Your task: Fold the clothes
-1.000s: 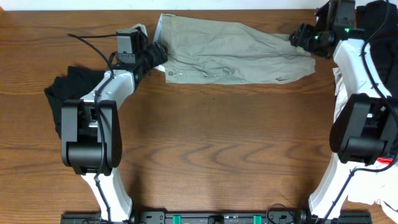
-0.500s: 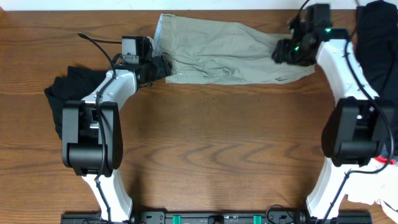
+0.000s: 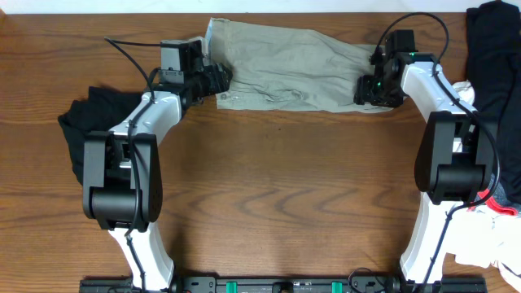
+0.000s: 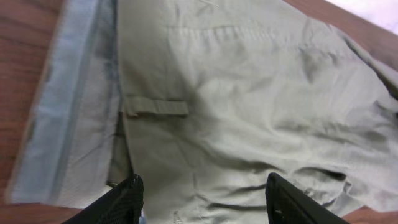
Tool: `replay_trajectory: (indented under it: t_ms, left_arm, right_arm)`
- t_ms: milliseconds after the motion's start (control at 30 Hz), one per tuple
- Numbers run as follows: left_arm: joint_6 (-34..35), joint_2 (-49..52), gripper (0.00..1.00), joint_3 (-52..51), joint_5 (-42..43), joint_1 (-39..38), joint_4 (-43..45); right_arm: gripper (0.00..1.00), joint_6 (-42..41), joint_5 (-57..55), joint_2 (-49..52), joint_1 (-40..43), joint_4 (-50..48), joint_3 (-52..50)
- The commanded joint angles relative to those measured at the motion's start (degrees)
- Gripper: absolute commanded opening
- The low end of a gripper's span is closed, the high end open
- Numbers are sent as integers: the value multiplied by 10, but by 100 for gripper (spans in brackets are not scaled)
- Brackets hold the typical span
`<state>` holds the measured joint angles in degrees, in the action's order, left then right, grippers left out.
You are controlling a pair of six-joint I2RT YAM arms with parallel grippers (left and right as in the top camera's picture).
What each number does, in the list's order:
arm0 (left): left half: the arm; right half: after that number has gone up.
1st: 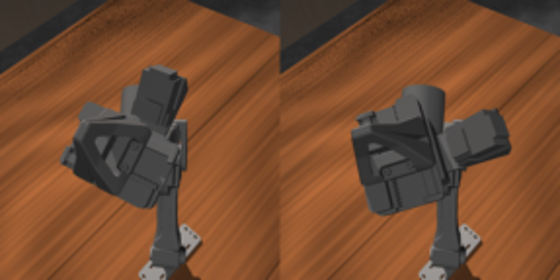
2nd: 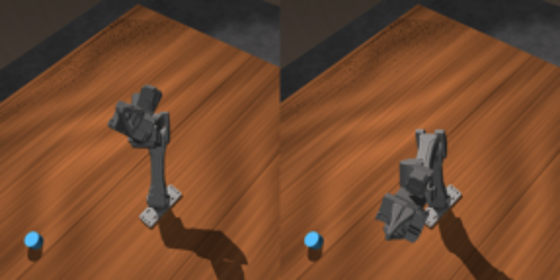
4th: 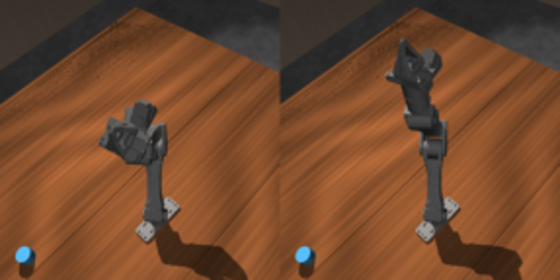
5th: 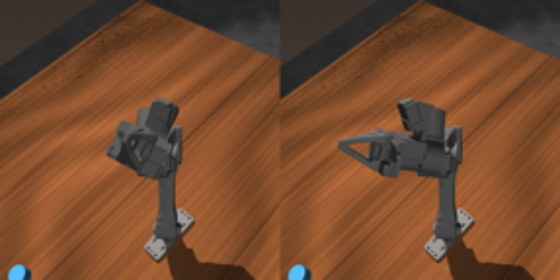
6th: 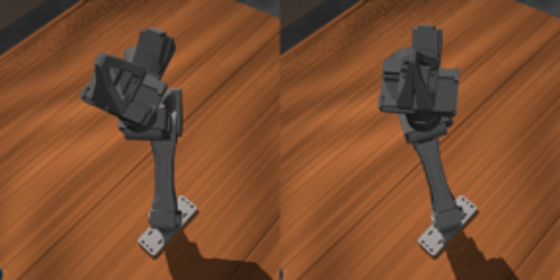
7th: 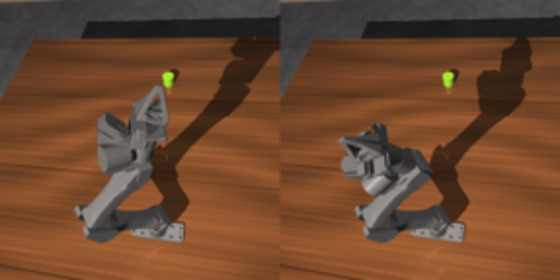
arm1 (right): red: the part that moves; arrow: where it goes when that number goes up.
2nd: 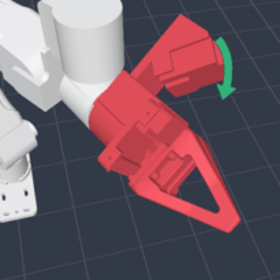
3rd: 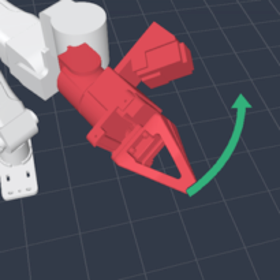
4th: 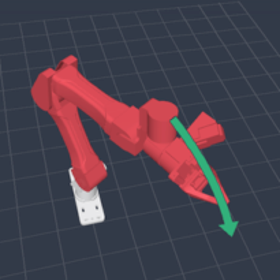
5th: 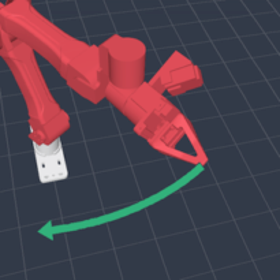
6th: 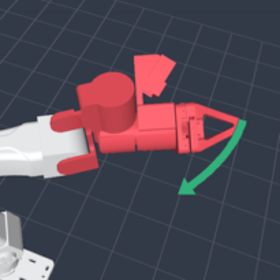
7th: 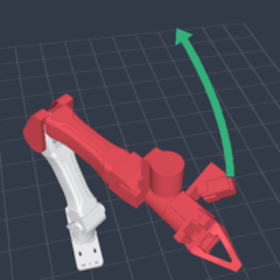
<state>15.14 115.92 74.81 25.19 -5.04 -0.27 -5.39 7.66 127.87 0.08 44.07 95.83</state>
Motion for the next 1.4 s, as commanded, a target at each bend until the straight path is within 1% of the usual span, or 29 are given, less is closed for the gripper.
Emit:
replay_trajectory:
  t_ms: [0,67,267,367,533,633,767,833,933,967,1100,1167,1233,1300,1367]
  left_arm:
    - [-16,-9,63,6,-36,-1,-22]
    - [-16,-9,63,6,-51,-1,-34]
    - [-16,-5,63,5,-48,-2,-44]
    - [-16,0,63,5,-25,-2,-47]
    - [-16,17,63,5,-19,-2,-47]
    - [-16,34,62,5,2,-2,-46]
    - [-16,50,53,5,33,-2,-46]
    - [-21,50,38,5,42,-2,-45]
    - [-25,46,10,5,60,-1,-41]
    - [-25,43,6,5,62,-1,-42]
    - [-26,22,6,5,63,0,-59]
    - [-46,8,6,5,61,2,-83]
    - [-60,-8,6,5,20,7,-128]
    - [-73,-22,6,5,-86,14,-195]
    - [-78,-28,6,5,-226,18,-250]
  right_arm:
    - [63,8,-14,21,1,5,-4]
    - [63,8,-14,21,1,5,-4]
    - [63,8,-14,21,4,7,-4]
    - [63,8,-14,21,4,8,-4]
    - [63,7,-14,21,4,8,-4]
    - [63,7,-14,21,4,12,-4]
    - [62,7,-14,21,4,12,-4]
    - [61,8,-14,21,4,12,-4]
    - [61,8,-14,21,4,12,-4]
    - [61,7,-14,21,4,12,-4]
    - [61,7,-14,21,8,12,-4]
    - [61,7,-14,21,12,14,-4]
    - [61,7,-14,21,16,14,-4]
    - [61,7,-14,21,20,16,-4]
    - [61,7,-14,21,24,18,-4]
